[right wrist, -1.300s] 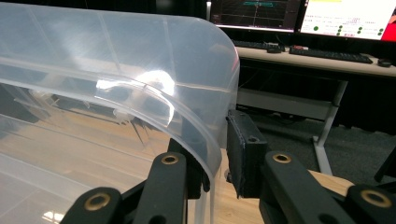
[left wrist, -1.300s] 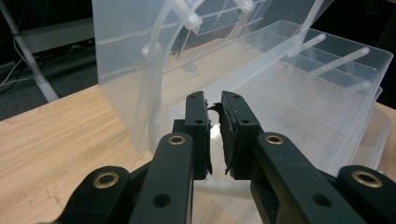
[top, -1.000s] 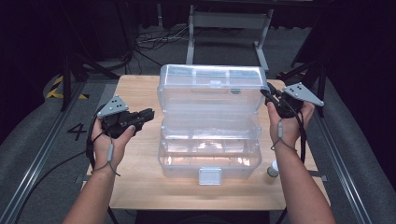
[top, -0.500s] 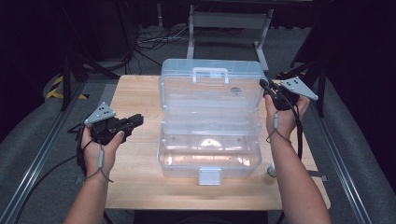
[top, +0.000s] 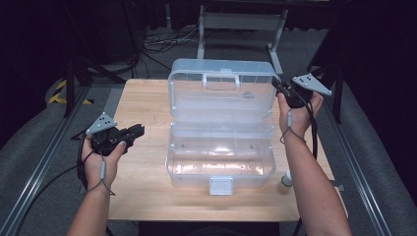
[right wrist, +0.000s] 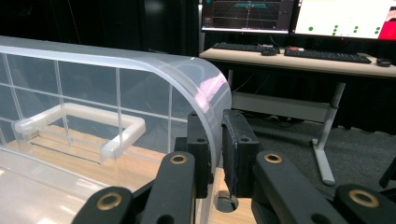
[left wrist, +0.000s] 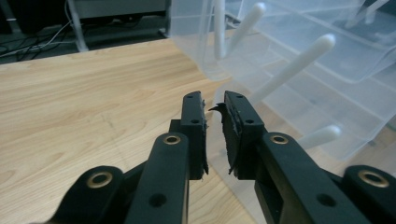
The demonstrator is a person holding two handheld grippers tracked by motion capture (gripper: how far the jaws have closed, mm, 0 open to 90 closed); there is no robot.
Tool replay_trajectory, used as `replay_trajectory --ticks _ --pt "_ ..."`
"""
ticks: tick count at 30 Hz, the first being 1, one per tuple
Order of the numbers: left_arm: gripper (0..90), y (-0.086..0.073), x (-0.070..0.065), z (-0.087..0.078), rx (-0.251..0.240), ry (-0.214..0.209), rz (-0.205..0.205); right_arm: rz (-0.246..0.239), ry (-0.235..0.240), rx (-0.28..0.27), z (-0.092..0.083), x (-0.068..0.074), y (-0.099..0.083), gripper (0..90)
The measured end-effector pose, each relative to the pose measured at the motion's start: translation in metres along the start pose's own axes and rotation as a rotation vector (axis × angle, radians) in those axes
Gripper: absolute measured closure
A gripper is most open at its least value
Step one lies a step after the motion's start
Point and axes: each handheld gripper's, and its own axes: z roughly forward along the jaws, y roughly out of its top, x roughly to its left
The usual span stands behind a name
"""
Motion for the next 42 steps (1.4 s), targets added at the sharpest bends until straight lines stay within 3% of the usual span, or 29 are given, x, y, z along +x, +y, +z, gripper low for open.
replay_trajectory --ticks 6,7,12,14,18,22,30,33,42 --pt "73.6 -0.008 0.007 0.001 0.017 0.031 -0.016 0.009 0.006 0.024 0.011 -0.004 0.002 82.9" --pt "71.1 -0.012 0.009 0.003 0.040 0.065 -0.006 0.014 0.007 0.037 0.016 -0.006 0.003 83.0" --pt "68.4 -0.017 0.014 0.010 0.092 0.099 -0.014 0.024 0.012 0.071 0.025 -0.010 0.005 83.1" --pt "65.9 -0.020 0.017 0.013 0.130 0.124 -0.022 0.027 0.012 0.080 0.029 -0.011 0.005 83.3" --pt "61.9 -0.026 0.020 0.018 0.268 0.200 -0.028 0.037 0.012 0.092 0.035 -0.013 0.004 83.4" --pt "61.7 -0.030 0.020 0.024 0.376 0.192 -0.061 0.041 0.014 0.118 0.040 -0.015 0.005 83.5" --pt "60.2 -0.035 0.021 0.031 0.456 0.157 -0.081 0.034 0.009 0.160 0.053 -0.018 0.005 83.8" --pt "59.8 -0.036 0.020 0.032 0.472 0.139 -0.087 0.037 0.014 0.182 0.060 -0.020 0.005 83.9" --pt "61.9 -0.044 0.024 0.026 0.475 0.156 -0.107 0.020 0.014 0.188 0.074 -0.024 -0.004 84.5"
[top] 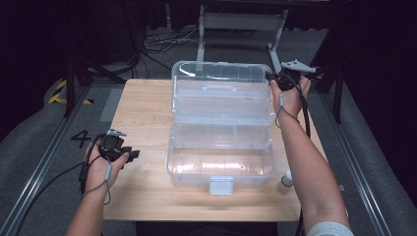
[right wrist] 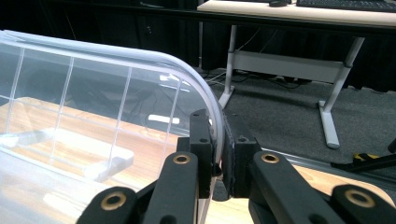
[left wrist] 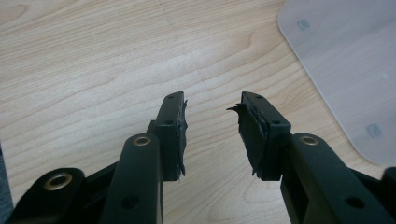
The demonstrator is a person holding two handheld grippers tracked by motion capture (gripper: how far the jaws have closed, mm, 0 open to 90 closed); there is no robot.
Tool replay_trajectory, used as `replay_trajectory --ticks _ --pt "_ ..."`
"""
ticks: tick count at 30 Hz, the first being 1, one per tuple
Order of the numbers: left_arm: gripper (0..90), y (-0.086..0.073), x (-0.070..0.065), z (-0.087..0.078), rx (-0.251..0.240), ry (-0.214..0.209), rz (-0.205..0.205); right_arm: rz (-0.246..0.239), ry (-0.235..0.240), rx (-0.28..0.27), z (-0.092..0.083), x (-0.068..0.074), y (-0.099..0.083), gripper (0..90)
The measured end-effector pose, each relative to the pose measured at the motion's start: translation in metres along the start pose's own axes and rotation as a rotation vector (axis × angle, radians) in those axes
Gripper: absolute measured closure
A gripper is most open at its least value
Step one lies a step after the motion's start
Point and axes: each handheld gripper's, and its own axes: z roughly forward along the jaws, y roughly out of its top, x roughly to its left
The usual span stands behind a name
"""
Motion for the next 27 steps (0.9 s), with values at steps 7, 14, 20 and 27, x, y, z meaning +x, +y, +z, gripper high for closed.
replay_trajectory --ticks 7,14,20,27 --pt "62.2 -0.005 0.003 -0.002 0.001 0.013 -0.014 0.010 0.006 -0.022 0.008 -0.002 -0.006 84.7" --pt "62.4 -0.006 0.002 -0.001 0.001 0.013 -0.009 0.013 0.013 -0.047 0.013 -0.004 -0.011 84.6" --pt "62.6 -0.006 0.000 0.002 0.004 0.009 0.003 0.012 0.022 -0.068 0.019 -0.007 -0.017 84.2" --pt "62.6 -0.006 0.000 0.004 0.003 0.009 0.002 0.005 0.040 -0.085 0.024 -0.011 -0.022 83.6"
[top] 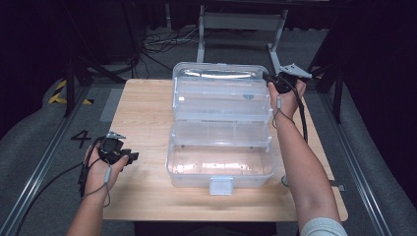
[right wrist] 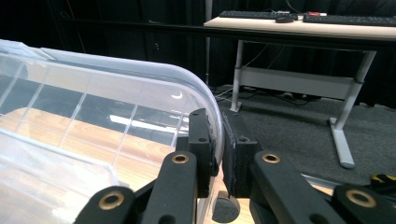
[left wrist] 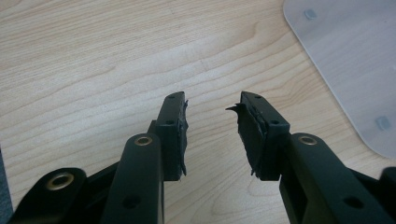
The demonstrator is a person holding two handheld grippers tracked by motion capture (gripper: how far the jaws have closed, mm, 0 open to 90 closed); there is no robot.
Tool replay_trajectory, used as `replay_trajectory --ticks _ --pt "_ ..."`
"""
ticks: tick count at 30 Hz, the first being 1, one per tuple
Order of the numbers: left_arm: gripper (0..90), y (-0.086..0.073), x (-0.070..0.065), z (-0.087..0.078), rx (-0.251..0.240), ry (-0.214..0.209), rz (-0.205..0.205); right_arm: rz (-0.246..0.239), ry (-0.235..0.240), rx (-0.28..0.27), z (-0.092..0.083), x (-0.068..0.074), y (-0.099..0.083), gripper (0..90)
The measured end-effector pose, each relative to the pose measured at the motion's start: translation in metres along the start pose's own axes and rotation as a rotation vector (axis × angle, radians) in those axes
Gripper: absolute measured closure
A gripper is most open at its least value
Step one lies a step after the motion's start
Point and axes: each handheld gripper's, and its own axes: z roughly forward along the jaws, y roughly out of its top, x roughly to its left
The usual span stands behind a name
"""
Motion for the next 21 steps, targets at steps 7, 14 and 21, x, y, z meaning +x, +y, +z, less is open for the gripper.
replay_trajectory --ticks 7,14,21 --pt "62.7 -0.001 0.000 0.001 0.003 -0.001 -0.004 0.009 0.014 -0.001 0.004 -0.003 -0.004 83.3" --pt "62.6 -0.001 0.001 0.002 0.005 -0.002 -0.005 0.027 0.031 0.010 0.010 -0.007 -0.008 83.0" --pt "62.6 -0.002 0.001 0.004 0.010 -0.004 -0.007 0.043 0.052 0.012 0.015 -0.011 -0.013 82.6"
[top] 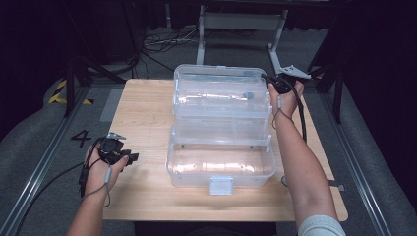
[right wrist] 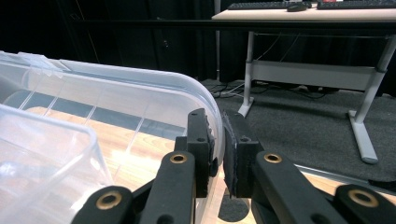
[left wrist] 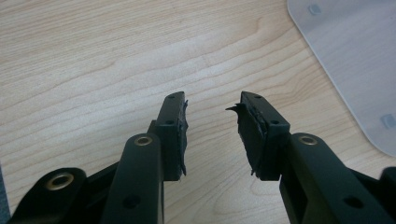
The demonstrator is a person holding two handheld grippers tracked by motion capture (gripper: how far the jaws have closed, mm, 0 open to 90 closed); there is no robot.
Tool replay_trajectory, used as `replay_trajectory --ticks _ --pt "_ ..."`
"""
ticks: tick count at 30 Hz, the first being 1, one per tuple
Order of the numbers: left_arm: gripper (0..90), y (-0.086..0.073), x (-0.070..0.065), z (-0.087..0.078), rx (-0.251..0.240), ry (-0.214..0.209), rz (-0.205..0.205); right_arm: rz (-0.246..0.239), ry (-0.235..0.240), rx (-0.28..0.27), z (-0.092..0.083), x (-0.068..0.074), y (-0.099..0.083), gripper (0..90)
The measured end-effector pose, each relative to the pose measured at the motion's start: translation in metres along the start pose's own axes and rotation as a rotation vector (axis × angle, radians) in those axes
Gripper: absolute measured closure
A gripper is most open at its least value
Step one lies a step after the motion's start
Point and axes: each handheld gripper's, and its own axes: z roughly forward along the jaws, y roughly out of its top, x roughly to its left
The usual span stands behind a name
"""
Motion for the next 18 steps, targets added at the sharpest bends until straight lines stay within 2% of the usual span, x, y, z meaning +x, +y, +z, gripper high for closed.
replay_trajectory --ticks 13,18 --pt "62.7 0.0008 -0.0016 0.0005 -0.002 -0.002 0.001 -0.001 0.007 0.012 0.0053 -0.0037 -0.0053 81.9" --pt "62.7 0.0007 -0.0014 0.0001 0.001 -0.006 -0.001 0.016 0.015 0.030 0.0092 -0.0065 -0.0087 81.6"
